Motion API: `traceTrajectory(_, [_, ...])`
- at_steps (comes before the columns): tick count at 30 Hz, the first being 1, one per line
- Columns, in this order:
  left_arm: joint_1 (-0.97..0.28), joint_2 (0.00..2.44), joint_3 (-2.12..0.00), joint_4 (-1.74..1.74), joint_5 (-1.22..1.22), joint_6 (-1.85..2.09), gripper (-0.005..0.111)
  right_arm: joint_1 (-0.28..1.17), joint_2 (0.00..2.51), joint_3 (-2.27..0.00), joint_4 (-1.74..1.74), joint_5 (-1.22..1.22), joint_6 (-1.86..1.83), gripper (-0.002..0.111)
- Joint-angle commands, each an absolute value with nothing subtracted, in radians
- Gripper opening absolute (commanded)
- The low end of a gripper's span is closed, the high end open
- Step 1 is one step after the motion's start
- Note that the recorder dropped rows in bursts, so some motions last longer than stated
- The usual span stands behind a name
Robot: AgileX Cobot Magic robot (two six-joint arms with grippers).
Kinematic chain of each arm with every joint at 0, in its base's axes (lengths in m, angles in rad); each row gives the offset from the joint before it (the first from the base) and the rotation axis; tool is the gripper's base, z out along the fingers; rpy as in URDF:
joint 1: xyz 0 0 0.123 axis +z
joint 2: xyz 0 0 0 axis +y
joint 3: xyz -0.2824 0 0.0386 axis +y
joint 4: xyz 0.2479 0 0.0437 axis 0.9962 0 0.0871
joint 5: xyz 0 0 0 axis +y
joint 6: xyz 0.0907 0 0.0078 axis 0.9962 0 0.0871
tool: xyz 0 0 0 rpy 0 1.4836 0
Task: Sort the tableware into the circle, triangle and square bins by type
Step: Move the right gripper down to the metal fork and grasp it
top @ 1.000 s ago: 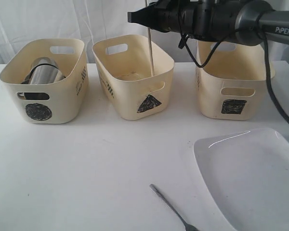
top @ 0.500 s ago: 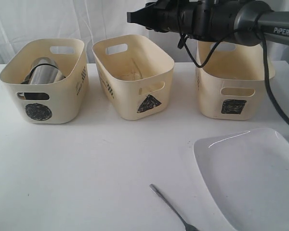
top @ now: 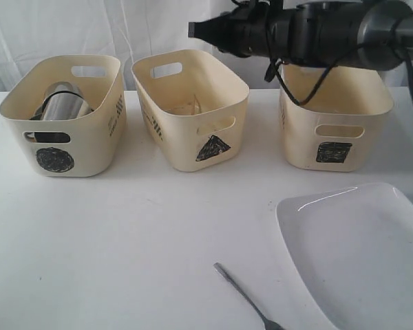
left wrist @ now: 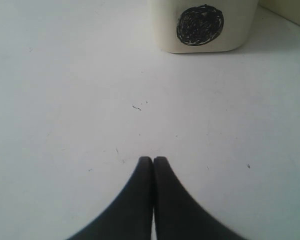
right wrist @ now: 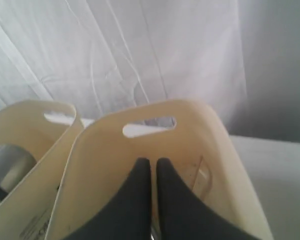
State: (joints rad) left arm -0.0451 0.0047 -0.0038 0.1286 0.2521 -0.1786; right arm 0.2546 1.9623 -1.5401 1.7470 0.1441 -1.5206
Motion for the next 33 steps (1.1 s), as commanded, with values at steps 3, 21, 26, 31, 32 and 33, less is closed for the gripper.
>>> traceTrajectory(3, [-0.042,0.000,0.000,0.129,0.253,-0.179,0.000,0.251,1.808,-1.340,1.598,0.273,-1.508,0.000])
traceTrajectory(21, [-0.042,0.000,0.000,0.129,0.253,-0.179,0.000,0.239,1.591,-1.196,-0.629,0.620,0.597,0.000])
traceTrajectory(26, [-0.042,0.000,0.000,0.129,0.253,-0.179,0.000,0.274,1.550,-1.196,0.073,0.686,-0.228,0.000])
traceTrajectory(31, [-0.042,0.000,0.000,0.129,0.253,-0.179,0.000,0.340,1.596,-1.196,0.334,0.987,-0.238,0.000])
traceTrajectory(32, [-0.042,0.000,0.000,0.129,0.253,-0.179,0.000,0.361,1.613,-1.196,0.310,1.019,-0.215,0.000])
traceTrajectory(33, [-0.042,0.000,0.000,0.129,0.253,-0.179,0.000,0.393,1.640,-1.196,0.277,1.047,-0.185,0.000])
